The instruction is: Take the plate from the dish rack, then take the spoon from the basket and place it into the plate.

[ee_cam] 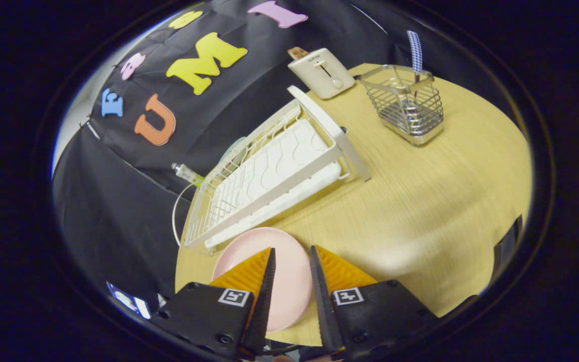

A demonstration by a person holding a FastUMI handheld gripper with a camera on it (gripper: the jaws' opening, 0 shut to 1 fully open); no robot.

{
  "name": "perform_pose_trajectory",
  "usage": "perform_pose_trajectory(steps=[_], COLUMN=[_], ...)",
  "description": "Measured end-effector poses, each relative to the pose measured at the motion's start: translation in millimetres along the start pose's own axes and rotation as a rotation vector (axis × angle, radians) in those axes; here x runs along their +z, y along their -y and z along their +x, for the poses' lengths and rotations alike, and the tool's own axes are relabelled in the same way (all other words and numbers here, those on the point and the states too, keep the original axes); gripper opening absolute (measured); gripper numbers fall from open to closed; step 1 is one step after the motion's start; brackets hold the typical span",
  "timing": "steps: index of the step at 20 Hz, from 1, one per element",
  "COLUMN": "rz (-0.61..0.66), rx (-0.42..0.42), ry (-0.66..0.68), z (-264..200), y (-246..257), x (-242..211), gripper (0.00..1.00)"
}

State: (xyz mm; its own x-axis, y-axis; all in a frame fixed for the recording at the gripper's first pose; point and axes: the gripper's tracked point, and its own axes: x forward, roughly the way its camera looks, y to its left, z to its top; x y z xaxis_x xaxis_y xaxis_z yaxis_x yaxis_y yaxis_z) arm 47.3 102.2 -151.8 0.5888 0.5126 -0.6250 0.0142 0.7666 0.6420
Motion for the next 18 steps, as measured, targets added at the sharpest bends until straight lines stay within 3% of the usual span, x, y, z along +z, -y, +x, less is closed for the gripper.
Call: perform_pose_trajectory(steps=[3,9,13,18], rz=[-0.099,-0.34,-0.477,-0.569], rx=[-0.038,-0.19,-0.335,-0.387], ry=[0.081,0.351,0.555,0.617], z=[-18,-67,-111,-122], y=[3,24,50,86], x=[12,46,77,108], gripper=[0.77,0.97,0.99,1.0])
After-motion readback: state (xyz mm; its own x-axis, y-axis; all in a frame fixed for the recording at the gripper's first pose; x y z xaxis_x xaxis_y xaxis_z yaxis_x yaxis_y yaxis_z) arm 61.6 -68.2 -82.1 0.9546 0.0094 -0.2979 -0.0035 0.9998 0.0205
